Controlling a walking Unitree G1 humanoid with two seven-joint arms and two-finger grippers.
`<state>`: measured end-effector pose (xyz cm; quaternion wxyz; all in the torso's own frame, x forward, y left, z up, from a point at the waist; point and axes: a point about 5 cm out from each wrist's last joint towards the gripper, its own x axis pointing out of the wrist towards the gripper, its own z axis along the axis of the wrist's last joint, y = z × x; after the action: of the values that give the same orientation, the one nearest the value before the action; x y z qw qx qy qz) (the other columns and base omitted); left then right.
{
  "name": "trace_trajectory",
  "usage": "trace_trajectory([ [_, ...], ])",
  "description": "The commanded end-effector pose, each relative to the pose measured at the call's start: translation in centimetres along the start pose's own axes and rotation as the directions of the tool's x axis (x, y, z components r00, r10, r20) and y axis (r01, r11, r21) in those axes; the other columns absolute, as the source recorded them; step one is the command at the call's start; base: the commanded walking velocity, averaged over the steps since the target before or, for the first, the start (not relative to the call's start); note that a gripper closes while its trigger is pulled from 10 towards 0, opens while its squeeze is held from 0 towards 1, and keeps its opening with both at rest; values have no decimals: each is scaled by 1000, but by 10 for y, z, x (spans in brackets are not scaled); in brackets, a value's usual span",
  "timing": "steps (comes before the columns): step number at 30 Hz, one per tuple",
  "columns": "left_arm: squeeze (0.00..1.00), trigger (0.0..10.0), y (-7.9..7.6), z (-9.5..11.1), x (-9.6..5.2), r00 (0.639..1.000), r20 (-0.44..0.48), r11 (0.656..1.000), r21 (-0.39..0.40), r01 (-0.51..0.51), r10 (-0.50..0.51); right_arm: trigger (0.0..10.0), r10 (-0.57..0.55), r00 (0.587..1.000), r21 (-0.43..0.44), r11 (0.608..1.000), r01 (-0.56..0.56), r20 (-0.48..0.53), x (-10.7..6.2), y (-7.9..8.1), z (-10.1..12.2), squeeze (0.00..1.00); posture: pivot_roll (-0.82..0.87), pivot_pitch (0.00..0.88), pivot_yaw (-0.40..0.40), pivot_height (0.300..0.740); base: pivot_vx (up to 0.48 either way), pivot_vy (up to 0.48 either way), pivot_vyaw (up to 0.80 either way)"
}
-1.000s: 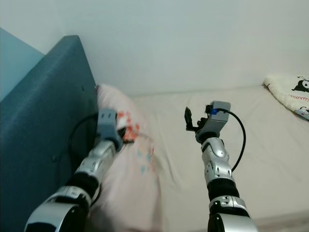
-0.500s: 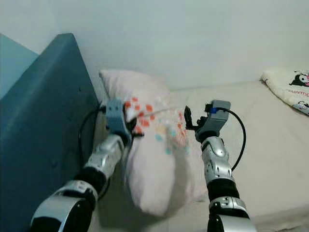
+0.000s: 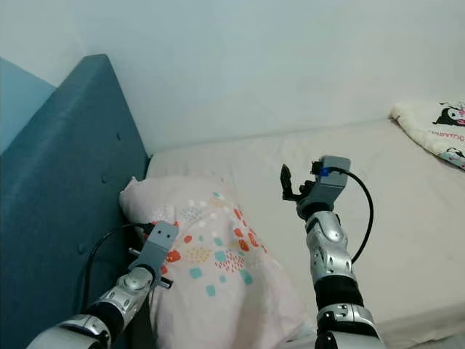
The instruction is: Clean up the room
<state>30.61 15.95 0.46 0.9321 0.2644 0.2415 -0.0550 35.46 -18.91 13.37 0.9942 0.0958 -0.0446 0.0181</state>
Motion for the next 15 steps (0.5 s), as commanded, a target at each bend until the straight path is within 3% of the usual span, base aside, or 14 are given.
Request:
trace_trajectory([
  [1, 0, 10000, 8, -7, -1, 1000, -6, 998, 57, -25, 25, 10000, -1, 1000, 14, 1000, 1, 1, 0, 1, 1, 0, -208, 8, 50, 740, 0, 0, 0],
  [5, 0, 10000, 15, 5, 1, 996, 83, 966, 258, -29, 8, 10000, -9, 1000, 2, 1000, 9, 3, -2, -2, 3, 0, -228, 13, 51, 740, 0, 0, 0],
  [8, 0, 10000, 18, 12, 3, 993, 117, 954, 296, -43, 8, 10000, -15, 1000, 0, 1000, 15, 6, -3, -4, 4, 0, -231, 18, 51, 740, 0, 0, 0],
  [12, 0, 10000, 33, 43, 8, 973, 231, 902, 418, -106, 8, 10000, -29, 1000, -4, 1000, 29, 11, -6, -8, 6, 0, -237, 25, 55, 740, 0, 0, 0],
  [15, 0, 10000, 39, 50, 9, 969, 248, 884, 451, -124, 9, 10000, -32, 999, -5, 999, 32, 11, -7, -8, 6, 0, -241, 27, 56, 740, 0, 0, 0],
])
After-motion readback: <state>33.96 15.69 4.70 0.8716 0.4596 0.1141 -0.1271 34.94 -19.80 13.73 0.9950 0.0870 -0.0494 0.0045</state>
